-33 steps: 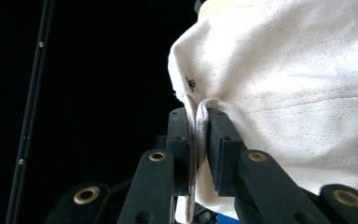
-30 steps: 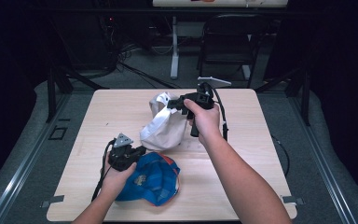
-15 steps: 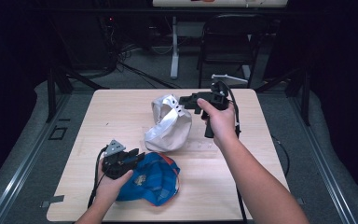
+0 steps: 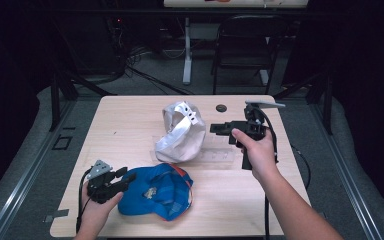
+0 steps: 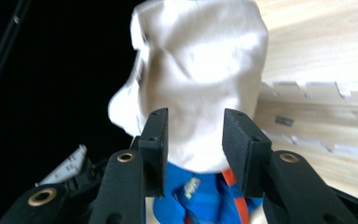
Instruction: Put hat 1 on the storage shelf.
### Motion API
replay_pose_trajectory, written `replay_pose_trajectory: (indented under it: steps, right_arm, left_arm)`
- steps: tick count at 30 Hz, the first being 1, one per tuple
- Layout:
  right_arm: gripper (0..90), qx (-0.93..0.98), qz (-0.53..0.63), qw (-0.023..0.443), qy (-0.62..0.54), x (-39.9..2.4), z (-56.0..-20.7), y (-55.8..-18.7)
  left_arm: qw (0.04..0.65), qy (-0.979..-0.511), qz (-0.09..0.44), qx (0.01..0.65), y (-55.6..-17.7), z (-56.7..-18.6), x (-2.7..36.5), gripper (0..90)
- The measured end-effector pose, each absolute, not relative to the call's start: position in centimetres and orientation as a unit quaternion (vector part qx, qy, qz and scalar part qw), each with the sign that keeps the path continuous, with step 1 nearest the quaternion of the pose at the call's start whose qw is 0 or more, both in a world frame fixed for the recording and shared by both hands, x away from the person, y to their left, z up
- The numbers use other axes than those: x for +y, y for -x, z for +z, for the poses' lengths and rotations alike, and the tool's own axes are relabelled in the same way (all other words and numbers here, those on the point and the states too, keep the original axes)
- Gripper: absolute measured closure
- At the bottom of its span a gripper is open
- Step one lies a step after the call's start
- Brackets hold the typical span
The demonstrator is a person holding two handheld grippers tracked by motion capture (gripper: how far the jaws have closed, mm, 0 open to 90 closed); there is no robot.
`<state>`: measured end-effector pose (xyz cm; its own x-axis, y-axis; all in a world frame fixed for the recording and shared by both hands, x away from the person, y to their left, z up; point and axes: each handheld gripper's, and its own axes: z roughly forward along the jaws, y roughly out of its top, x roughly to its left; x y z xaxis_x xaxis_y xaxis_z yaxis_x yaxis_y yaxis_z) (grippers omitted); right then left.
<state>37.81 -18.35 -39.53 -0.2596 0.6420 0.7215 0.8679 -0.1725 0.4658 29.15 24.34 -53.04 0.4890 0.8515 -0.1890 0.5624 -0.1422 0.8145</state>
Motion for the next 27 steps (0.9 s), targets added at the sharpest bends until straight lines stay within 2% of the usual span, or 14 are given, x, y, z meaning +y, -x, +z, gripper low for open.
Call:
replay_pose_trajectory:
  steps: [11,27]
  right_arm:
    - [60.7,-0.675,-0.454,0.092,0.575,-17.6,-44.5,-34.6]
    - [60.5,-0.707,-0.438,0.071,0.551,-16.5,-49.6,-32.1]
  left_arm:
    - [0.446,-0.715,0.168,0.511,-29.4,-54.1,26.7,52.9]
    - [0.444,-0.721,0.165,0.505,-29.2,-54.5,26.4,50.9]
